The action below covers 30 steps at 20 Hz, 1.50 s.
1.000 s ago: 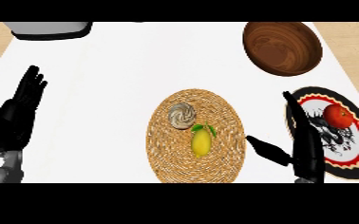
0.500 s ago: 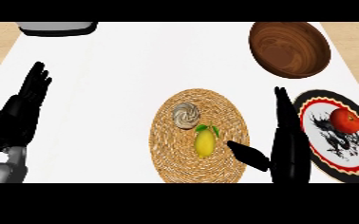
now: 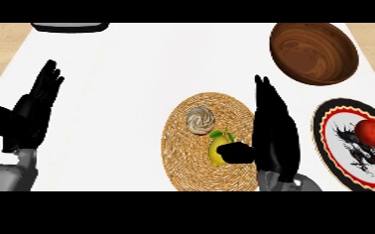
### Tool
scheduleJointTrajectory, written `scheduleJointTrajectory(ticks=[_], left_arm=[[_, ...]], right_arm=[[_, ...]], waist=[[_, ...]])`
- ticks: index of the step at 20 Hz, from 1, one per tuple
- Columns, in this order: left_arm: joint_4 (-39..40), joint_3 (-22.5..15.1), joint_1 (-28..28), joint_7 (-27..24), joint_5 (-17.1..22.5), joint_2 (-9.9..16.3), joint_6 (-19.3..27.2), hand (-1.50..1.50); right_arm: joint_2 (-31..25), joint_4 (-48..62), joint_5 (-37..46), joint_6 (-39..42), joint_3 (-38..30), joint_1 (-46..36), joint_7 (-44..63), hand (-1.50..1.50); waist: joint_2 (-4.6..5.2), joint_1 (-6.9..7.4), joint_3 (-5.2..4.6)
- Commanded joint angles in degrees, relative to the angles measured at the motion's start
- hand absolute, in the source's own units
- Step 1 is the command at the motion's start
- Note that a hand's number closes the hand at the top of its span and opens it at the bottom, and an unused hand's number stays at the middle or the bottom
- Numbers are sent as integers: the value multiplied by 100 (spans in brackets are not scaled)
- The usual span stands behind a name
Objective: Pick the cupcake from the placemat and place it in the bowl
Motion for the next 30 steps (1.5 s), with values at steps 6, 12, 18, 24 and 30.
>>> scheduleJointTrajectory(ticks=[6, 12, 18, 24, 30], left_arm=[[236, 271, -281, 137, 124, 132, -203, 0], [251, 91, -274, -15, -78, -93, -95, 0], [72, 52, -78, 85, -135, -159, -79, 0], [189, 291, -194, 189, -76, -27, -234, 0], [321, 180, -229, -8, -365, -373, -24, 0]], right_arm=[[717, 1333, -1296, 1674, -1052, -1433, 906, -150], [725, 1978, -2005, 1809, -782, -1406, 1360, -150], [727, 2489, -2040, 1894, -677, -1652, 1445, -150], [727, 2761, -1469, 1896, -490, -2271, 1466, -150], [727, 3216, -1862, 1116, -23, -1872, 1209, -150]], waist=[[50, 60, 23], [24, 44, 24], [-5, 34, 27], [-6, 7, 27], [7, 12, 31]])
